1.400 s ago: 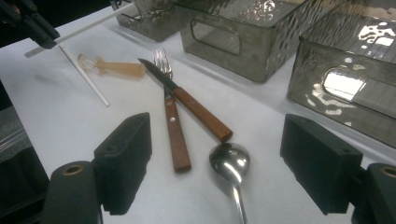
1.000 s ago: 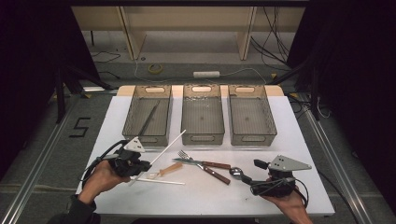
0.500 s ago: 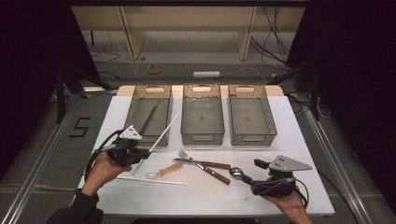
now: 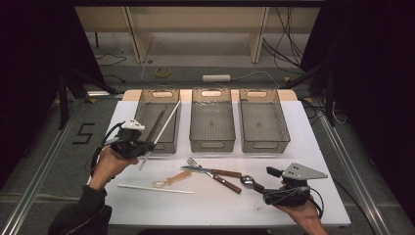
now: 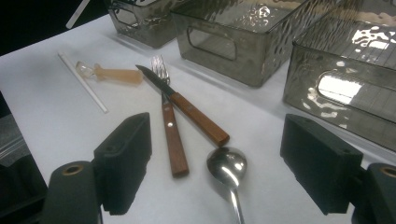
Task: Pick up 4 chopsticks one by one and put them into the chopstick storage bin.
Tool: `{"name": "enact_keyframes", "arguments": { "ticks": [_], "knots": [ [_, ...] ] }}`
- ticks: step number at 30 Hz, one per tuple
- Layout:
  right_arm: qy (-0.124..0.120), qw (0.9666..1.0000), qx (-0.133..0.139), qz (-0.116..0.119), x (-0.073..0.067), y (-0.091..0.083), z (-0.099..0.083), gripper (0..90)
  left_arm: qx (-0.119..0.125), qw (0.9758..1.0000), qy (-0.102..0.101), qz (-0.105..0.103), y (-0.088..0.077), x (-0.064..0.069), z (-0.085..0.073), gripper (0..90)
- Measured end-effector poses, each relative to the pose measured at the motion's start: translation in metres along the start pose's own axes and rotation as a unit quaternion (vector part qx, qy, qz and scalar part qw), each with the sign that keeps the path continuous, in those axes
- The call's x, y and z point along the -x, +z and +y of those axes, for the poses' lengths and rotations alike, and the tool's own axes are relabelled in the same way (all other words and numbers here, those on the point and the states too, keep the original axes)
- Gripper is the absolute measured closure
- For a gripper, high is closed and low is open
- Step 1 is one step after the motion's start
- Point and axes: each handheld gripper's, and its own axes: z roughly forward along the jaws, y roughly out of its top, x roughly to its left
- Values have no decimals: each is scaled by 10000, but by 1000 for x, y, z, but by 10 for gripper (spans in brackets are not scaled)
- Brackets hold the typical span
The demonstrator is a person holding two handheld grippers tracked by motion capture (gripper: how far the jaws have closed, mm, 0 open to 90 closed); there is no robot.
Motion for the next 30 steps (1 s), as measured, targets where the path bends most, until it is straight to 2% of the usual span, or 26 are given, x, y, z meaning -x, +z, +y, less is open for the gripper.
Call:
{"name": "enact_keyframes", "arguments": {
  "ticks": [3,5,8,14,17,25,30],
  "knots": [
    [14,10000,-7,-5,0,0,0,259,107,9999,-112,23,1,-6,7,843],
    [18,10000,-3,-4,0,0,0,259,113,9999,-110,46,1,-9,9,843],
    [17,10000,-2,-6,1,0,0,259,181,9994,-259,131,0,-20,17,843],
    [46,10000,-17,-2,1,0,0,259,318,9985,-373,224,-3,-33,29,843],
    [37,10000,-40,4,2,1,-1,259,251,9986,-355,307,-3,-36,35,843],
    [53,10000,-29,12,2,1,-1,259,279,9980,-400,414,1,-46,46,843],
    [57,10000,-23,16,2,0,-1,258,282,9971,-490,506,7,-54,52,843]
  ]
}}
